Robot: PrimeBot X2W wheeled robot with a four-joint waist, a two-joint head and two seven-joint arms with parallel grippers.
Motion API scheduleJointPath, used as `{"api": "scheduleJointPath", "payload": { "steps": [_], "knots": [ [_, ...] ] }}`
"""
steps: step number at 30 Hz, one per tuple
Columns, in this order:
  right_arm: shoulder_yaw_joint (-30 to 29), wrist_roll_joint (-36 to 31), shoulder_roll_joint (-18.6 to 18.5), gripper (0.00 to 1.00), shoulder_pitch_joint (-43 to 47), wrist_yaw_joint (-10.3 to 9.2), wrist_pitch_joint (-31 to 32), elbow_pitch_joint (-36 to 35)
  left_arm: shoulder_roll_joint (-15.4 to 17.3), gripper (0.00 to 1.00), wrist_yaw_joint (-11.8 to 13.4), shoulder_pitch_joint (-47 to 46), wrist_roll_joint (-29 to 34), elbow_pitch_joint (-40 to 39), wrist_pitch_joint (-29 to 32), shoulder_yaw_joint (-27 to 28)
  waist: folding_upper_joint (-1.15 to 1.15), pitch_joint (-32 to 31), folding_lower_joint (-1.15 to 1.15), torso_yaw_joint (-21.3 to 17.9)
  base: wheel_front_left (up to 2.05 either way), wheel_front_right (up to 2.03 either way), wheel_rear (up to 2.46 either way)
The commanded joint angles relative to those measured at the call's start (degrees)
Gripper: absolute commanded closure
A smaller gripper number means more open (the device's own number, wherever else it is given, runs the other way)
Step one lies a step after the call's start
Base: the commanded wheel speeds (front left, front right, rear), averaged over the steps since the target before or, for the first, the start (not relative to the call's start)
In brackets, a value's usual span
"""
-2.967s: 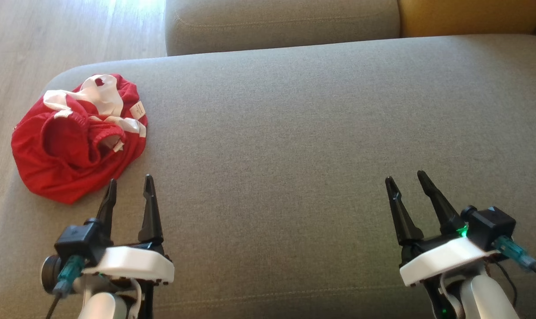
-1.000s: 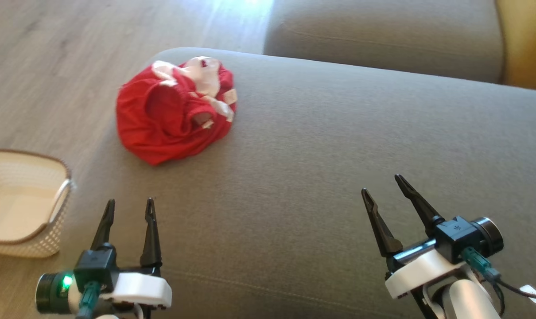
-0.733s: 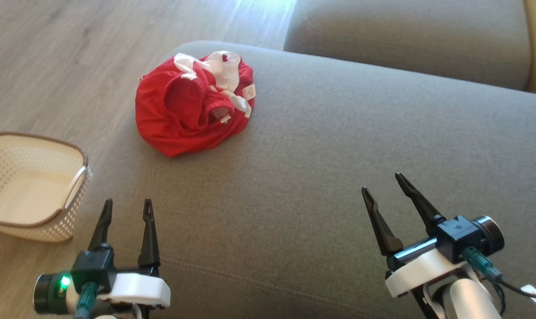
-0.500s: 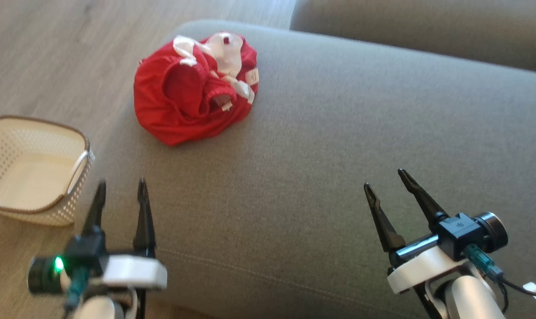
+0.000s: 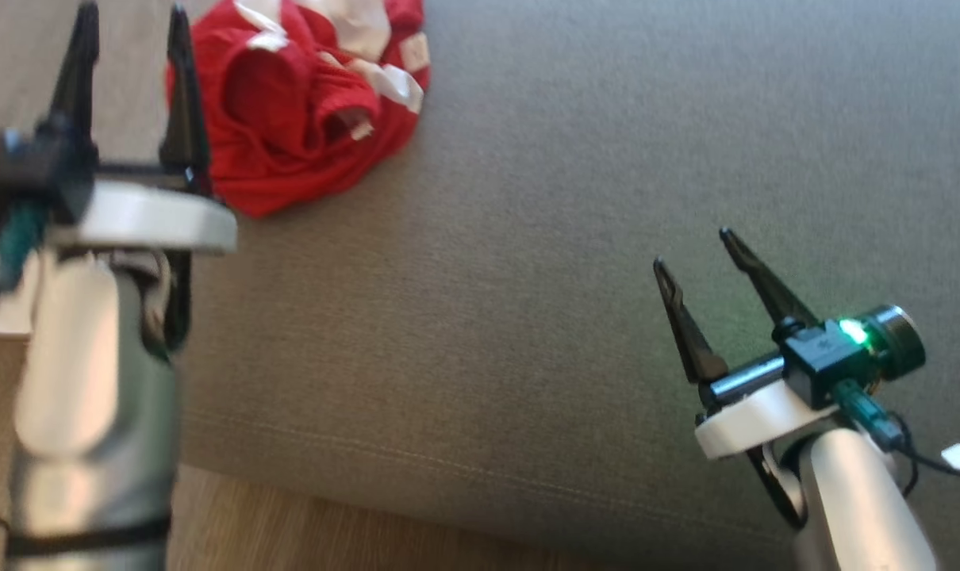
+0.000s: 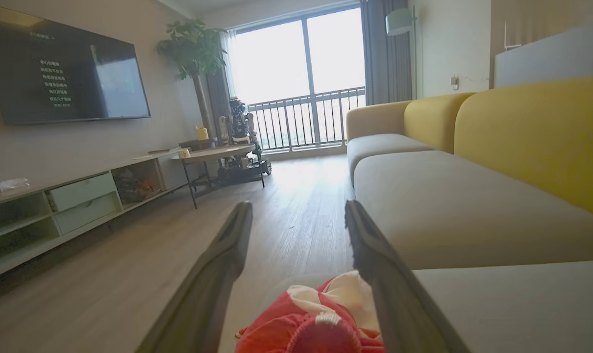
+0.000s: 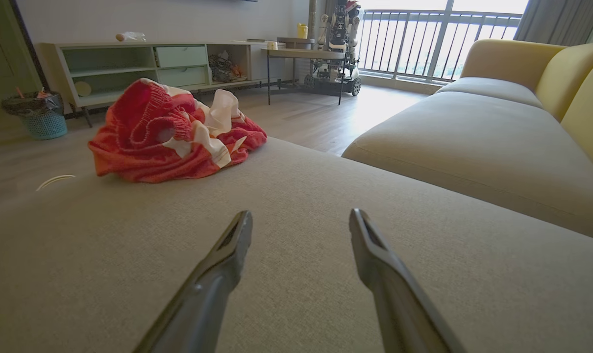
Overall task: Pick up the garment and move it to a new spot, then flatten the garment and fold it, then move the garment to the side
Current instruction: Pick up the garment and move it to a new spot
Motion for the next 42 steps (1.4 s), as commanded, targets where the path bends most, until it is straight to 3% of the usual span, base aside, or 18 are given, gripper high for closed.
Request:
{"api": "scheduleJointPath", "payload": {
  "steps": [1,5,14,26,27,28,32,42],
  "knots": [
    [1.43,-0.53,-0.27,0.00,-1.98,-0.01,-0.54,-2.24,2.75,0.00,-0.44,-4.15,-0.58,1.55,-0.27,2.29,0.00,2.38,-0.01,-1.89,0.00,0.00,0.00],
    [0.99,-1.18,-0.27,0.00,-2.81,-0.01,-0.54,-2.50,4.19,0.00,-1.49,-11.27,-0.98,11.07,1.04,2.07,0.00,4.30,-0.01,-2.83,0.00,0.00,0.00],
    [1.56,-1.79,-0.27,0.00,-5.43,-0.01,-0.54,-0.92,4.92,0.00,-3.68,-26.74,-5.97,34.03,12.60,2.14,0.00,9.94,-0.01,-4.90,0.00,0.00,0.00],
    [2.67,-0.86,-0.27,0.00,-5.81,-0.01,-0.54,2.23,6.17,0.00,-4.00,-31.06,-5.82,49.32,20.04,-0.40,0.00,11.47,-0.01,-5.34,0.00,0.00,0.00],
    [2.71,-0.78,-0.27,0.00,-5.86,-0.01,-0.54,2.50,6.09,0.71,-3.97,-31.07,-6.15,49.78,19.49,-0.20,0.00,11.34,-0.01,-5.25,0.00,0.00,0.00],
    [2.76,-0.68,-0.27,0.00,-5.90,-0.01,-0.54,2.70,5.88,1.00,-4.04,-30.96,-6.41,50.33,19.17,-0.22,0.00,11.11,-0.01,-5.13,0.00,0.00,0.00],
    [3.01,-0.21,-0.27,0.00,-5.92,-0.01,-0.54,3.13,5.42,1.00,-4.56,-30.59,-7.47,51.84,17.95,-1.08,0.00,9.72,-0.01,-4.72,0.00,0.00,0.00],
    [4.83,2.76,-0.27,0.00,-3.79,-0.01,-0.54,4.45,6.40,1.00,-4.85,-30.54,-7.77,47.95,5.56,-5.07,0.00,1.94,-0.01,-5.49,0.00,0.00,0.00]
  ]
}}
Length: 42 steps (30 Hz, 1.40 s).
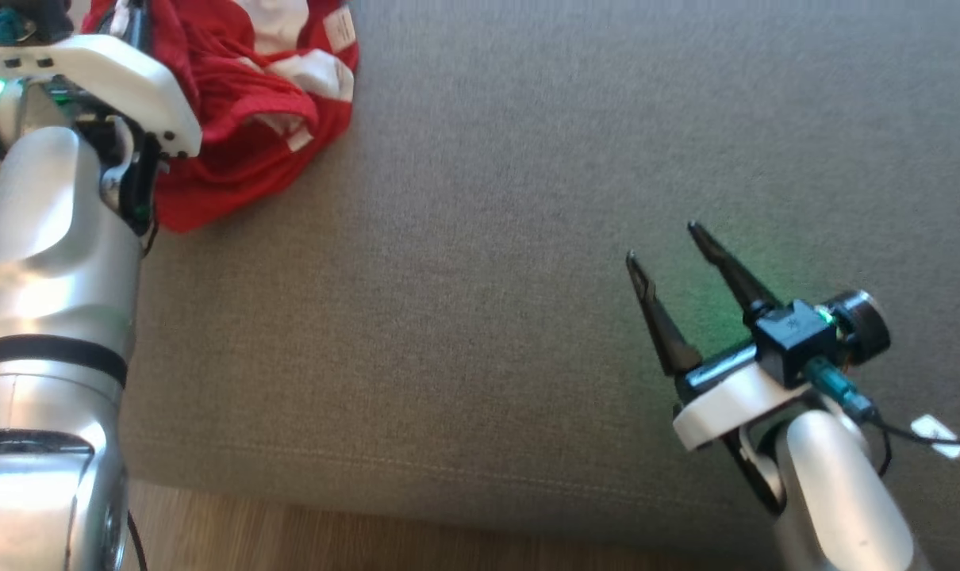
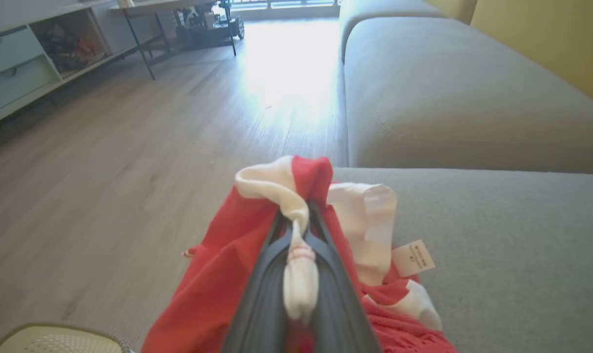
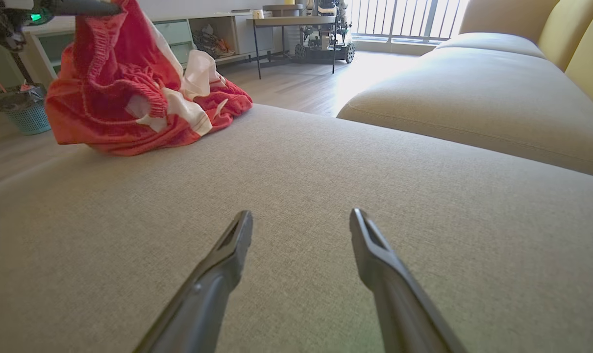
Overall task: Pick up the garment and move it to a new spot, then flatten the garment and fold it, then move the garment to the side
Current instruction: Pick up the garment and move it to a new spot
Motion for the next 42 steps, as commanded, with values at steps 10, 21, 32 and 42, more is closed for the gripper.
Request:
{"api": "scheduleJointPath", "payload": {
  "steps": [10,21,32,42],
  "knots": [
    [3.28,4.30,0.22,0.00,3.28,-0.01,-0.52,-1.31,3.91,1.00,-0.33,-1.84,-2.58,-11.70,-2.59,-7.83,0.00,-8.70,0.00,-4.10,0.00,0.00,0.00],
    [5.78,9.70,0.22,0.00,2.63,-0.01,-0.52,-2.94,7.24,1.00,-0.34,-2.46,-8.64,-32.22,3.49,-18.35,0.00,-10.69,0.00,-20.14,0.00,0.00,0.00],
    [5.52,14.78,0.22,0.00,1.23,-0.01,-0.52,-4.15,9.84,1.00,-0.34,-5.55,-10.89,-41.84,3.33,-27.31,0.00,-4.21,0.00,-33.47,0.00,0.00,0.00],
    [4.32,16.58,0.22,0.00,-0.54,-0.01,-0.52,-5.47,12.10,1.00,-0.07,1.36,-12.48,-39.56,0.33,-36.69,0.00,0.82,0.00,-35.02,0.00,0.00,0.00]
  ]
}}
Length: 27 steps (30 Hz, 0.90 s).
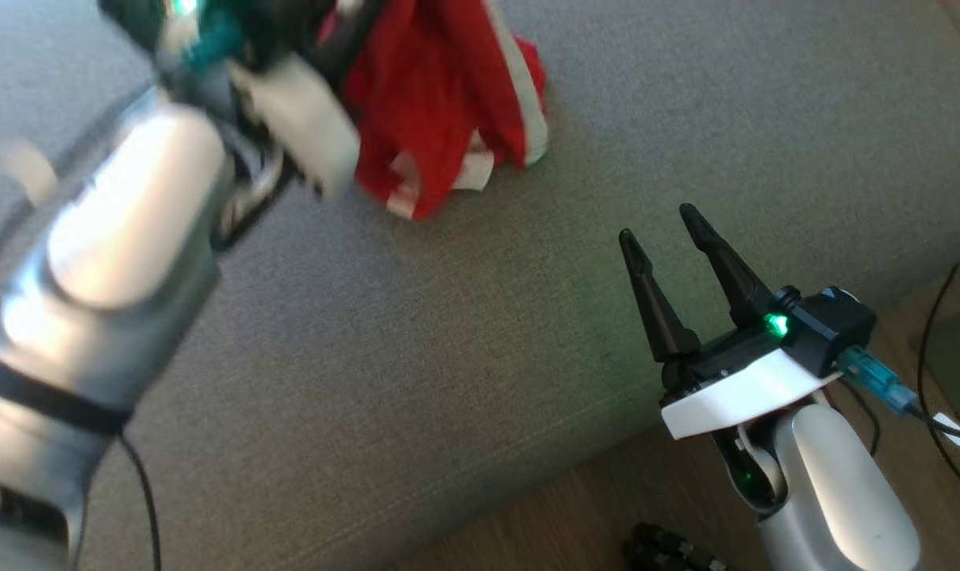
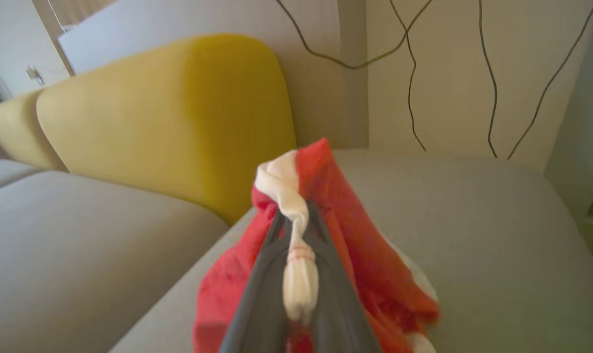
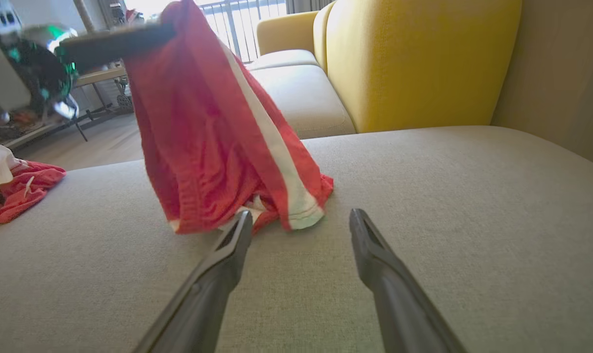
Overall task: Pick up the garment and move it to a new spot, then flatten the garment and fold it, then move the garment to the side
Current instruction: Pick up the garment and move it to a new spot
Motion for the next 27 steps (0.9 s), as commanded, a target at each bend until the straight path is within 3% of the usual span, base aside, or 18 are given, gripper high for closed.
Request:
{"api": "scheduleJointPath", "payload": {
  "steps": [1,9,14,15,16,17,18,27],
  "knots": [
    [0.68,0.45,0.14,0.00,-0.72,-0.01,-0.52,-1.95,2.14,1.00,0.56,0.76,0.31,-0.09,-1.06,0.95,0.00,0.89,0.00,-0.12,0.00,0.00,0.00],
    [0.29,-1.13,0.14,0.00,-0.51,-0.01,-0.52,-1.42,-0.12,1.00,3.48,11.16,0.48,6.04,-5.24,-1.94,0.00,-0.78,0.00,2.36,0.00,0.00,0.00],
    [-0.08,-3.22,0.14,0.00,0.42,-0.01,-0.52,-0.79,-3.32,1.00,4.94,16.53,0.10,7.52,-6.98,-2.46,0.00,-3.59,0.00,5.30,0.00,0.00,0.00],
    [-0.16,-3.62,0.14,0.00,0.73,-0.01,-0.52,-0.65,-3.94,0.91,5.18,17.57,0.07,7.43,-7.14,-2.43,0.00,-4.37,0.00,5.96,0.00,0.00,0.00],
    [-0.11,-3.94,0.14,0.00,1.03,-0.01,-0.52,-0.51,-4.44,0.60,5.68,18.65,-0.06,7.14,-7.25,-2.05,0.00,-5.03,0.00,6.52,0.00,0.00,0.00],
    [-0.13,-4.24,0.14,0.00,1.36,-0.01,-0.52,-0.37,-4.91,0.07,6.14,19.72,-0.08,6.46,-7.31,-1.57,0.00,-5.79,0.00,7.18,0.00,0.00,0.00],
    [-0.06,-4.46,0.14,0.00,1.69,-0.01,-0.52,-0.26,-5.33,0.00,6.79,20.89,-0.13,5.18,-7.34,-0.67,0.00,-6.45,0.00,7.77,0.00,0.00,0.00],
    [0.67,-5.89,0.14,0.00,5.74,-0.01,-0.52,0.87,-7.66,0.00,12.52,36.15,0.18,-8.91,-7.38,9.16,0.00,-13.16,0.00,13.86,0.00,0.00,0.00]
  ]
}}
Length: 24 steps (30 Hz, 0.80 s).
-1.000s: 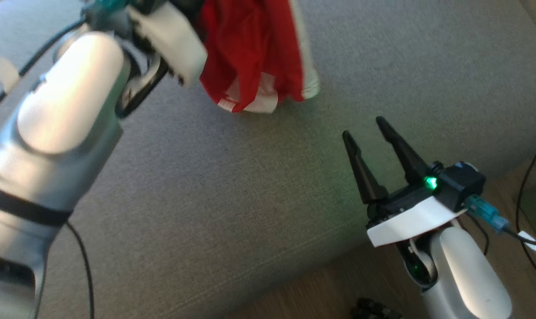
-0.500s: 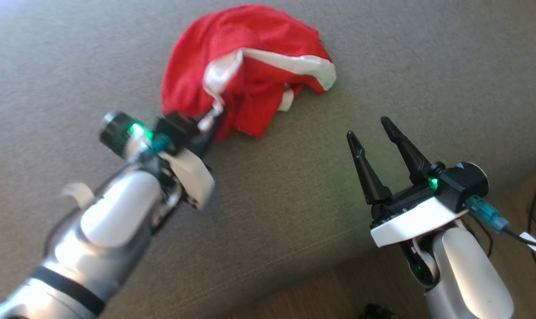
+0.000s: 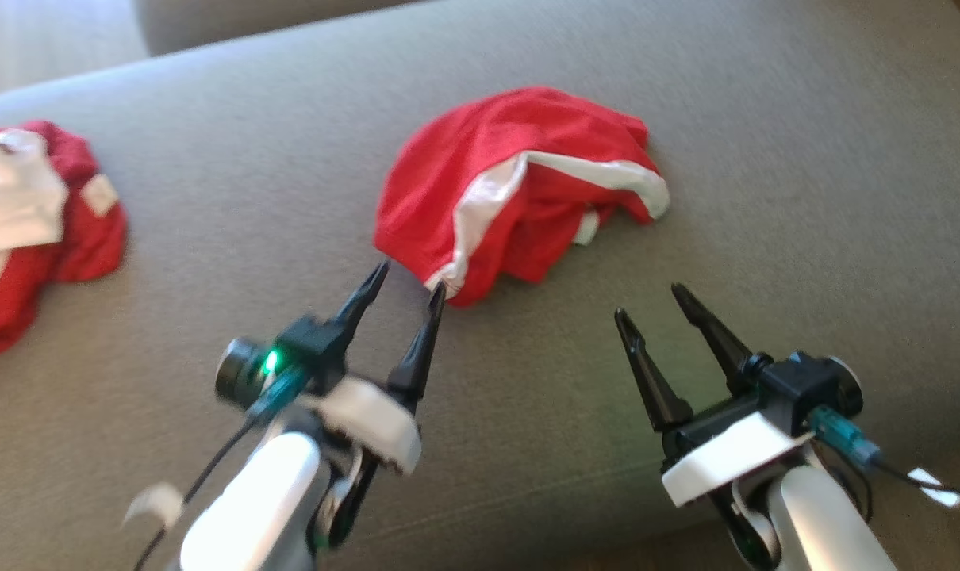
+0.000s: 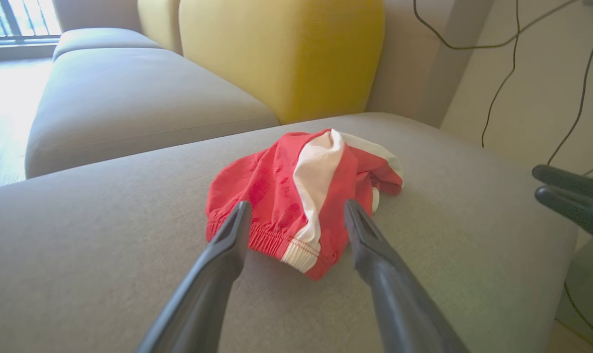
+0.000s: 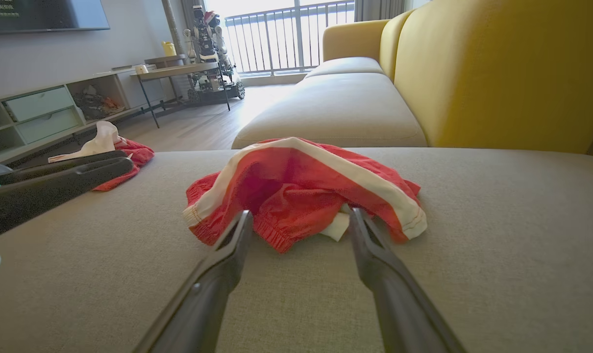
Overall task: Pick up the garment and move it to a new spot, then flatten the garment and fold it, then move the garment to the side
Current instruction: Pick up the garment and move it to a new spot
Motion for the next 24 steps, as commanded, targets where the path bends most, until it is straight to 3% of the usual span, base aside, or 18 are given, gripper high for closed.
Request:
{"api": "scheduleJointPath", "payload": {
  "steps": [1,7,13,24],
  "knots": [
    [1.16,-0.45,0.12,0.00,-0.24,-0.01,-0.52,-1.54,0.24,0.00,0.33,-0.19,-0.62,-2.56,-0.69,3.01,0.00,-2.84,0.00,2.80,0.00,0.00,0.00],
    [0.44,-1.19,0.12,0.00,2.14,-0.01,-0.52,-1.23,-2.61,0.00,0.89,11.28,-2.97,-11.00,-0.69,11.91,0.00,-6.48,0.00,6.35,0.00,0.00,0.00],
    [-2.10,-2.29,0.12,0.00,4.76,-0.01,-0.52,-2.67,-5.94,0.00,2.92,20.40,2.50,-18.52,-0.69,20.44,0.00,-8.55,0.00,9.83,0.00,0.00,0.00],
    [-8.99,-3.24,0.12,0.00,12.88,-0.01,-0.52,-7.30,-8.40,0.00,2.90,31.13,13.69,-22.51,-0.70,30.21,0.00,-11.55,0.00,13.01,0.00,0.00,0.00]
  ]
}}
